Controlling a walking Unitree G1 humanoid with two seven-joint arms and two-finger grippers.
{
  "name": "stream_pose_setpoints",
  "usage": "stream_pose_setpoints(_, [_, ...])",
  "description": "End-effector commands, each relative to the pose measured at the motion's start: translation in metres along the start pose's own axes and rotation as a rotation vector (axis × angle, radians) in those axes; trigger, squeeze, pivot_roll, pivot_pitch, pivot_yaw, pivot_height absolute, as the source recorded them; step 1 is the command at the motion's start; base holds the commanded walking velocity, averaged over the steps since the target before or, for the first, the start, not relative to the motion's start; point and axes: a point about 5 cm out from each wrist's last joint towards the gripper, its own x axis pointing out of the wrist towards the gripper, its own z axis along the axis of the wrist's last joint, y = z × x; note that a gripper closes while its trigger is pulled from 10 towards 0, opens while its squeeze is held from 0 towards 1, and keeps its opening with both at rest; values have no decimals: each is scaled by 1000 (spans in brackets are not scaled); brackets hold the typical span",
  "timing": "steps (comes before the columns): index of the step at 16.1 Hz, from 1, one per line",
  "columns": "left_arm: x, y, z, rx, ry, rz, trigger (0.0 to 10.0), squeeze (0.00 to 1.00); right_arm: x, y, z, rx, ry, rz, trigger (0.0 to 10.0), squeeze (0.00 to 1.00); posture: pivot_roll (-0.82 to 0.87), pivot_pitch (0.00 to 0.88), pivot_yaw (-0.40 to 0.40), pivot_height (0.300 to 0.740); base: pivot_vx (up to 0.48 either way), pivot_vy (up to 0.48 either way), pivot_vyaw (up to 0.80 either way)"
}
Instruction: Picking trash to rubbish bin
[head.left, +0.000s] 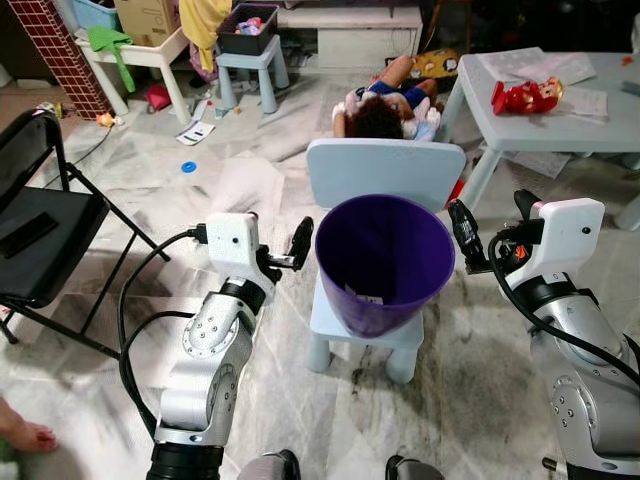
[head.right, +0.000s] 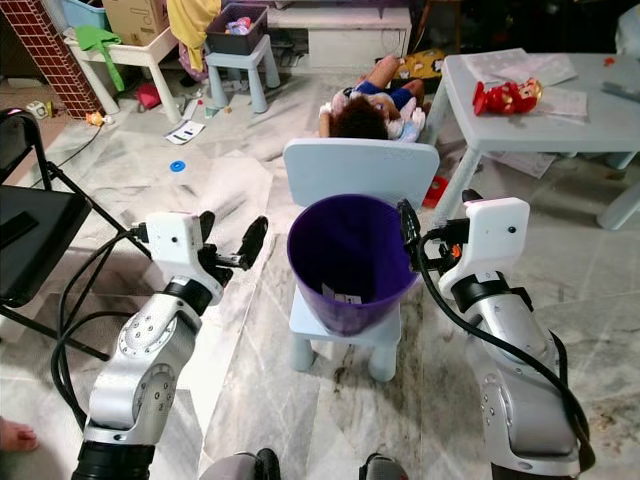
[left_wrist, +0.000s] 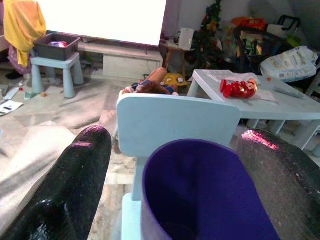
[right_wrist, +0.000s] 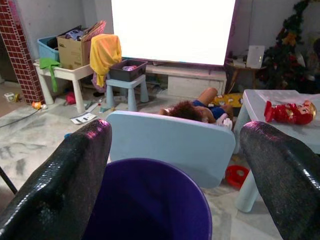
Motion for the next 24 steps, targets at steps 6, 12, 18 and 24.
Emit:
stream_pose_setpoints(6, [1, 0, 0, -6, 9, -11, 10000, 0, -1, 1, 0, 8, -1, -7, 10000, 0, -55, 170, 28, 740, -81, 0, 0])
stream_pose_setpoints(12, [1, -1, 0, -7, 12, -18, 10000, 0, -1, 1, 0, 9, 0, -9, 10000, 0, -58, 172, 29, 740, -258, 0, 0])
stream_pose_setpoints(18, [2, -3, -1, -11, 15, -25, 10000, 0, -1, 1, 0, 5, -2, -9, 10000, 0, -63, 171, 28, 740, -252, 0, 0])
stream_pose_setpoints(24, [2, -4, -2, -15, 17, -29, 10000, 0, -1, 0, 1, 2, -2, -10, 10000, 0, -65, 171, 26, 740, -287, 0, 0])
